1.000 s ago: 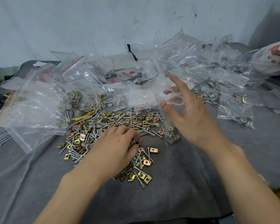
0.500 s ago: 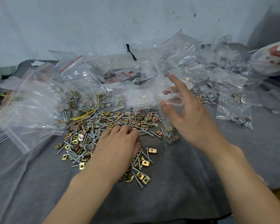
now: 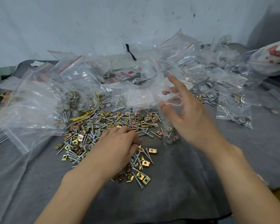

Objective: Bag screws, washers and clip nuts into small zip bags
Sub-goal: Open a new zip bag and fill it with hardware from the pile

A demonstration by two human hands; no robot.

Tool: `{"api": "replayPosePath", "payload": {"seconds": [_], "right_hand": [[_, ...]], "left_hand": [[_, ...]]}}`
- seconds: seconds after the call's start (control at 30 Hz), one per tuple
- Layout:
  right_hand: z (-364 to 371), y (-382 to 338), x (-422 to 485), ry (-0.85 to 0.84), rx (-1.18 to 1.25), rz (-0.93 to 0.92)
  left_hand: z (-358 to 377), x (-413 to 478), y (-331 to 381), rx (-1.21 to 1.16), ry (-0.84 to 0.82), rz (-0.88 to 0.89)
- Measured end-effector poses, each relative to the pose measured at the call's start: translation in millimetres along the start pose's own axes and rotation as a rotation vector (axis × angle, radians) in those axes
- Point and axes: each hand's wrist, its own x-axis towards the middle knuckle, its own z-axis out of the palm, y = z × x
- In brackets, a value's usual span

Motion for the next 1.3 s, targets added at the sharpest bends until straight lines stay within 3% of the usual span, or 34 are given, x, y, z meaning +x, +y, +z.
{"api": "replayPosePath", "payload": {"seconds": [0.6, 0.77, 1.07, 1.17, 1.3], "right_hand": [[-0.2, -0.9, 0.3, -0.017, 0.012, -0.002], [-0.7, -0.9, 0.9, -0.017, 0.004, -0.007], [-5.4, -8.1, 0.3, 0.055, 0.119, 0.03], [-5.0, -9.0, -0.1, 0.068, 0.135, 0.048], [-3.1, -7.6, -2.4, 0.072, 0.16, 0.044]], "left_hand": [[3.7, 4.2, 2.4, -0.107, 0.012, 0.009], [3.5, 5.2, -1.2, -0.131, 0.157, 0.044], [-33.8, 26.3, 7.7, -0.692, 0.53, -0.029], [-54.2, 36.6, 18.2, -0.814, 0.588, 0.022], [-73.0, 46.6, 38.8, -0.794, 0.606, 0.164]]}}
